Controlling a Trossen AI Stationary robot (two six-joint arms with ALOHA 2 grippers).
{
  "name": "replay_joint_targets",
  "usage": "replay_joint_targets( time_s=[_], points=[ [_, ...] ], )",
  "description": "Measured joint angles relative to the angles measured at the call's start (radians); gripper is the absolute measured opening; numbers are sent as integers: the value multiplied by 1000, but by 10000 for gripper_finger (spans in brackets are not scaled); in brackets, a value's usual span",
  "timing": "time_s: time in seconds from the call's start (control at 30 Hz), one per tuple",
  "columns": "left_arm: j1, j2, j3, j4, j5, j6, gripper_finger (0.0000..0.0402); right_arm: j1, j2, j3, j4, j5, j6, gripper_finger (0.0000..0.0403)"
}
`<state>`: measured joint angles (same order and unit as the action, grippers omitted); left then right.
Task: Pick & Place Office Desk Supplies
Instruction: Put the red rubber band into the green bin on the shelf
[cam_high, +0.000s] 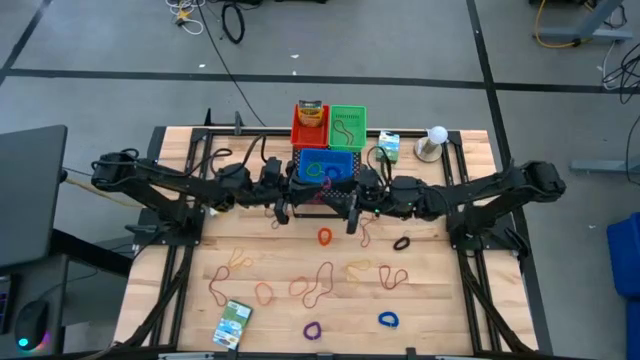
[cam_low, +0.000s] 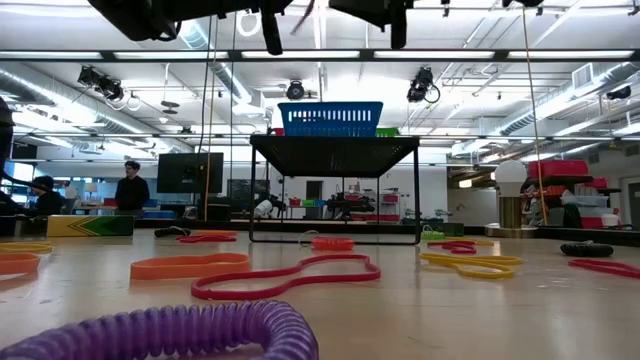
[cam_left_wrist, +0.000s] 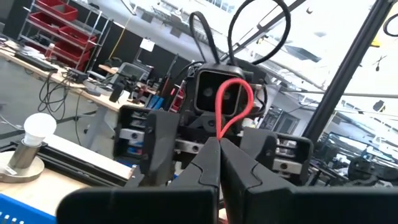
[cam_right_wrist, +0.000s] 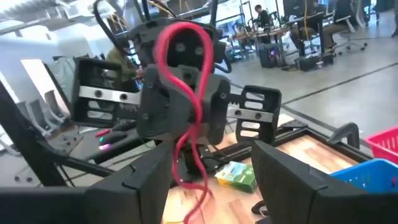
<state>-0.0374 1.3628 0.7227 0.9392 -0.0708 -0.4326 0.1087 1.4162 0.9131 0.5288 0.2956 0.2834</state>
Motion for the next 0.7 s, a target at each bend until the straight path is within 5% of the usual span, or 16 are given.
replay_joint_targets(
  time_s=[0.3,0.7],
  points=[
    [15,0,0,0,-2,10,2,-42,12,0,6,-117,-13,146],
    [33,-1,0,15,19,6,2,-64,12,0,50,-121,-31,75]
  ],
)
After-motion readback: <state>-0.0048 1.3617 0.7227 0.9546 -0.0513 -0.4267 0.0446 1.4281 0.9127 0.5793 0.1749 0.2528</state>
